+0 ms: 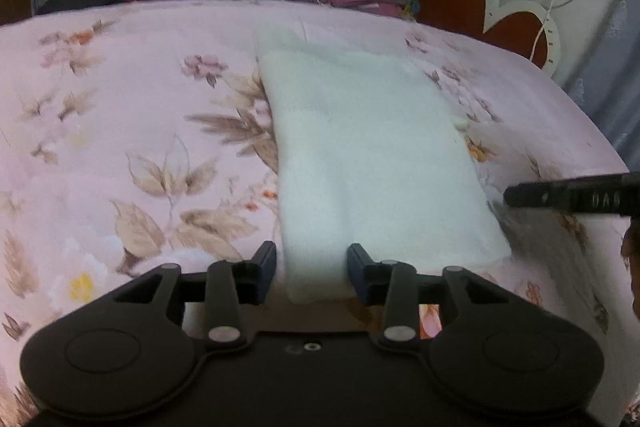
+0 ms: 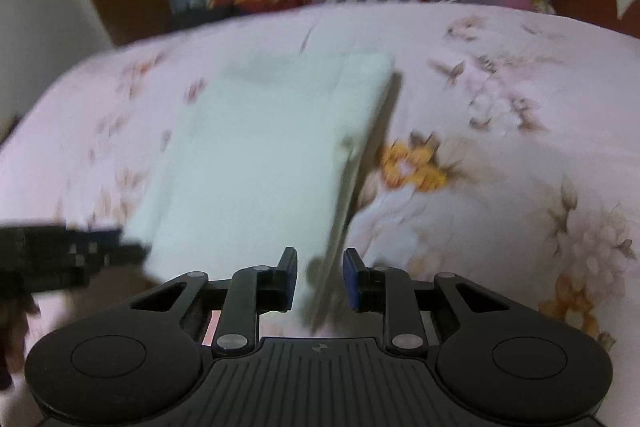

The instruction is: Fold small clothes

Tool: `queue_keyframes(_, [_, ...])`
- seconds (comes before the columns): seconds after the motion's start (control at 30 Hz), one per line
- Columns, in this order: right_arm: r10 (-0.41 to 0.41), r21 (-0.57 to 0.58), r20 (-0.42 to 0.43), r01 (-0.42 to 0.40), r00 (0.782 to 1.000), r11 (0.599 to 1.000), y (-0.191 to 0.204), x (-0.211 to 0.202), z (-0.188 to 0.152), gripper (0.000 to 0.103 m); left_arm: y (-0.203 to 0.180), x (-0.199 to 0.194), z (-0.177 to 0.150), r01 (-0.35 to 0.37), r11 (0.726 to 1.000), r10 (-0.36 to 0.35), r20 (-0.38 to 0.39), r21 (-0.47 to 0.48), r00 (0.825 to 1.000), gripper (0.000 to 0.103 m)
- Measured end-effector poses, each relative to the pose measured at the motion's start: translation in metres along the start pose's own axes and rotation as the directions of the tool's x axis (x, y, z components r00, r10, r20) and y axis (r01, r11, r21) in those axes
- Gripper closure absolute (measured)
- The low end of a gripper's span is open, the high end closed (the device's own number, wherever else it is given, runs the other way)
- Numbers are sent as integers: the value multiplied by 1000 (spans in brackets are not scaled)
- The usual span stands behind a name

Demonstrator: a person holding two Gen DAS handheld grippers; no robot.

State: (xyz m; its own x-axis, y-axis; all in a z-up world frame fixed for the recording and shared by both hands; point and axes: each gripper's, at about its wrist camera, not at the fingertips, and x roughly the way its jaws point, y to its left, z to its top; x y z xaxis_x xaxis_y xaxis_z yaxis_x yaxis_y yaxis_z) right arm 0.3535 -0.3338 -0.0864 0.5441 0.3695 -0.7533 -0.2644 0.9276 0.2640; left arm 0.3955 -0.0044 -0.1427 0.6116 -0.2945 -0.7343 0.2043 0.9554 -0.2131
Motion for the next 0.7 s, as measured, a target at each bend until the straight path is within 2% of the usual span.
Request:
queue_keyframes(0.03, [-15, 11, 19, 15, 1000, 1000, -1, -5, 3, 78, 0, -1, 3, -10, 1000, 10, 4, 0, 1000, 58])
queue_keyframes(0.07, [-26, 17, 31, 25, 999, 1000, -2, -5, 8, 78, -1, -1, 6, -24, 1000, 24, 9, 2, 1000, 48])
queue_keyframes(0.13, [-22, 38, 40, 21, 999, 999, -3, -5, 17, 77, -3, -3, 10, -47, 999, 47, 35, 14, 998, 37])
queue_keyframes(0.17, [-25, 46, 42, 23, 999, 999, -3, -2, 24, 76, -4, -3, 14, -55, 998, 54, 43, 21, 998, 37])
queue_keyframes(0.23, [-24, 63, 48, 21, 999, 998, -4, 1, 31, 60, -4, -1, 20, -54, 998, 53, 46, 21, 998, 35])
queue_keyframes(0.27, [-20, 76, 50, 16, 999, 997, -5, 3, 33, 47, -3, 0, 23, -57, 998, 56, 48, 20, 997, 35])
queue_keyframes(0.3, [-16, 83, 55, 11, 998, 996, -7, 6, 34, 47, -4, 2, 26, -59, 998, 58, 49, 25, 997, 34])
queue_keyframes(0.43, [16, 112, 80, -25, 997, 993, -12, 13, 42, 47, -2, 12, 43, -66, 997, 65, 69, 24, 996, 23])
queue_keyframes(0.5, [-7, 146, 101, -8, 995, 989, -17, 17, 49, 47, 0, 20, 55, -79, 997, 77, 80, 25, 994, 23])
queue_keyframes(0.63, [35, 93, 195, -54, 980, 994, -5, 20, 77, 48, 7, 45, 90, -83, 997, 83, 102, -5, 991, 25])
queue_keyframes(0.7, [36, 65, 185, -49, 982, 997, 2, 37, 90, 53, 12, 60, 106, -61, 997, 65, 91, -42, 994, 28])
